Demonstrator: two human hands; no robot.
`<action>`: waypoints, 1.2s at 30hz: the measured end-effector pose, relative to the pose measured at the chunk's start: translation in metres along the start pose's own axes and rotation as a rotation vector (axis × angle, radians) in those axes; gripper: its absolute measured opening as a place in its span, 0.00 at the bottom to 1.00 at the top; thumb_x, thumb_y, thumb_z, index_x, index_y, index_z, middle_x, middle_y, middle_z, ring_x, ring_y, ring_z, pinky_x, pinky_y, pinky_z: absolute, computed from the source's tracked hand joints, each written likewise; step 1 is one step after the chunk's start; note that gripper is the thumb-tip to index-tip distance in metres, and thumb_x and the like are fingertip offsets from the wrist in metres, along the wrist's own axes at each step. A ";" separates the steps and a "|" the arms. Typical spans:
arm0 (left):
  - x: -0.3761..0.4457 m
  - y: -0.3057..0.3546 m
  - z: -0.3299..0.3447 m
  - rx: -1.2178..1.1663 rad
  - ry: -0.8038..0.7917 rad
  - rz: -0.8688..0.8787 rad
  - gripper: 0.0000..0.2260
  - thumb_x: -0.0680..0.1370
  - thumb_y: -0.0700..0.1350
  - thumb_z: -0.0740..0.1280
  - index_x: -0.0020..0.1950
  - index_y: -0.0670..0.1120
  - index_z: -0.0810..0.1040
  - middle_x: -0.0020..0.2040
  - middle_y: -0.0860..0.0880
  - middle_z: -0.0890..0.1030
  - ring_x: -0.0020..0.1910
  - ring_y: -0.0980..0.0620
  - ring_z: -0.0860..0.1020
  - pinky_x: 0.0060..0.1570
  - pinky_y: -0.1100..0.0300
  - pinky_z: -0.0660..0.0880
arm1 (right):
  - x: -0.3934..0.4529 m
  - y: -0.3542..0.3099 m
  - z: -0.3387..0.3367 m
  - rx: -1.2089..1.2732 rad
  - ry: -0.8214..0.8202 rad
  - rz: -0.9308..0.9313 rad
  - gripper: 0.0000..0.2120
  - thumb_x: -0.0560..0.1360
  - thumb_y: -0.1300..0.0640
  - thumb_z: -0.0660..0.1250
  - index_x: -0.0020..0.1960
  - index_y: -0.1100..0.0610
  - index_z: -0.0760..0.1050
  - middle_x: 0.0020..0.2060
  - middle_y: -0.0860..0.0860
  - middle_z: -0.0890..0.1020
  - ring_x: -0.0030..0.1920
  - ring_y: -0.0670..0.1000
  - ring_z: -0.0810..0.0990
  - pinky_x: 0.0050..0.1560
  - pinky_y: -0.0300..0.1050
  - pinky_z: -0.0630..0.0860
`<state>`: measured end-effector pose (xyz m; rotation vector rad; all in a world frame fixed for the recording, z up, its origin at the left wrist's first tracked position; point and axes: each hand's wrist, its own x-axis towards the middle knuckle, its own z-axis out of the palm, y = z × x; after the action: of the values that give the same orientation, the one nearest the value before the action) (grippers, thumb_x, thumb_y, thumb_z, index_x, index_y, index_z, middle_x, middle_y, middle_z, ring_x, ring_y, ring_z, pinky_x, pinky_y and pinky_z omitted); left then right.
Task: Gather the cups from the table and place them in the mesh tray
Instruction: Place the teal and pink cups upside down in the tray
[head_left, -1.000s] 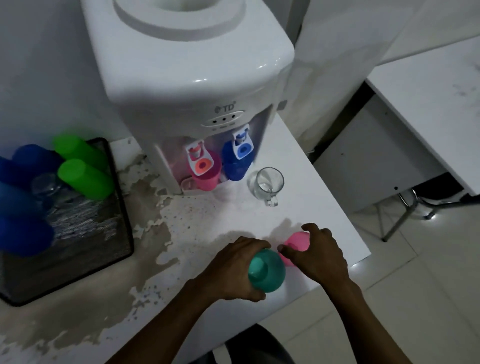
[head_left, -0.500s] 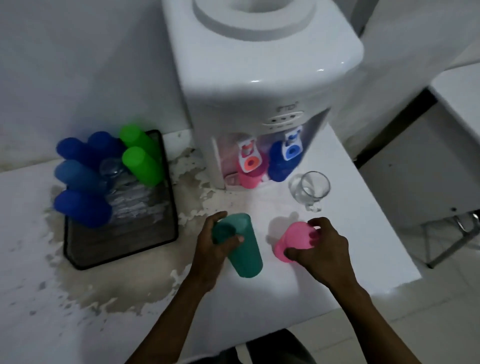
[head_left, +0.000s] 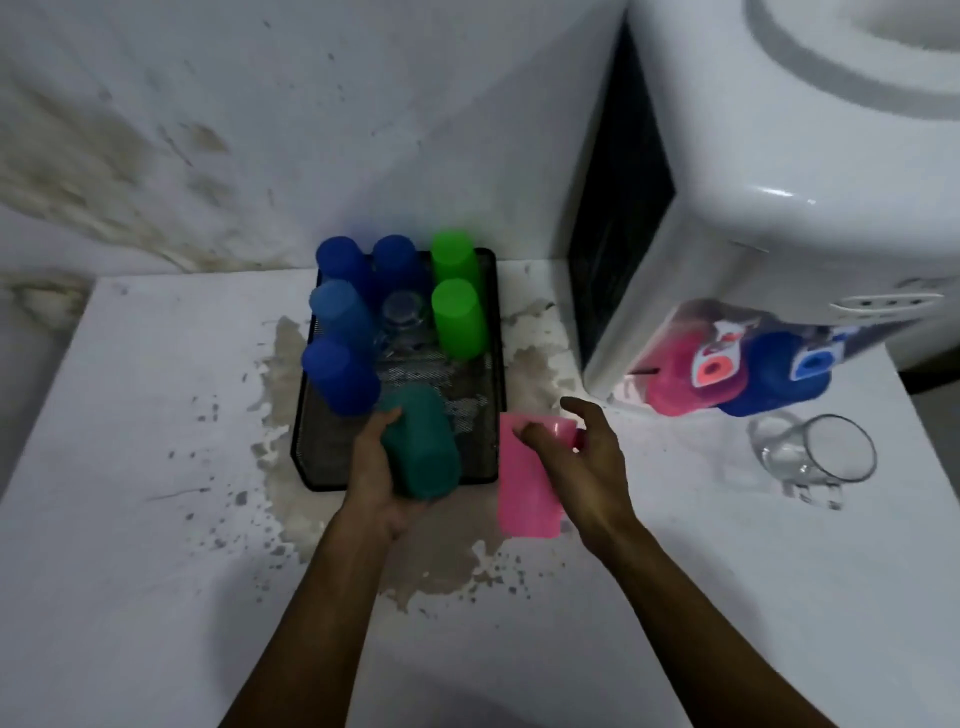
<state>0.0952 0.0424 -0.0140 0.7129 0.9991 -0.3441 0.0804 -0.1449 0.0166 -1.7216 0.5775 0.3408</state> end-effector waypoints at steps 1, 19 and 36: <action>0.003 0.005 -0.001 -0.020 -0.026 -0.009 0.22 0.72 0.49 0.66 0.64 0.44 0.74 0.53 0.40 0.80 0.48 0.43 0.79 0.45 0.50 0.77 | 0.006 -0.003 0.009 0.065 0.001 0.077 0.34 0.64 0.41 0.73 0.66 0.52 0.71 0.53 0.53 0.81 0.49 0.54 0.81 0.51 0.55 0.81; 0.059 0.064 0.006 -0.282 -0.005 -0.284 0.26 0.74 0.59 0.67 0.63 0.41 0.74 0.50 0.37 0.79 0.46 0.42 0.78 0.38 0.50 0.75 | 0.090 -0.030 0.093 1.014 -0.307 1.042 0.27 0.67 0.51 0.71 0.52 0.74 0.73 0.44 0.70 0.80 0.37 0.67 0.83 0.36 0.56 0.82; 0.045 0.057 -0.002 -0.161 0.044 -0.325 0.36 0.71 0.69 0.59 0.57 0.36 0.76 0.49 0.38 0.79 0.43 0.44 0.77 0.40 0.55 0.73 | 0.089 -0.025 0.080 0.745 -0.250 0.995 0.37 0.71 0.33 0.60 0.53 0.69 0.75 0.49 0.61 0.82 0.40 0.58 0.80 0.38 0.48 0.75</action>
<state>0.1493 0.0881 -0.0312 0.4132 1.1728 -0.5257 0.1744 -0.0807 -0.0272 -0.5692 1.1725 0.8872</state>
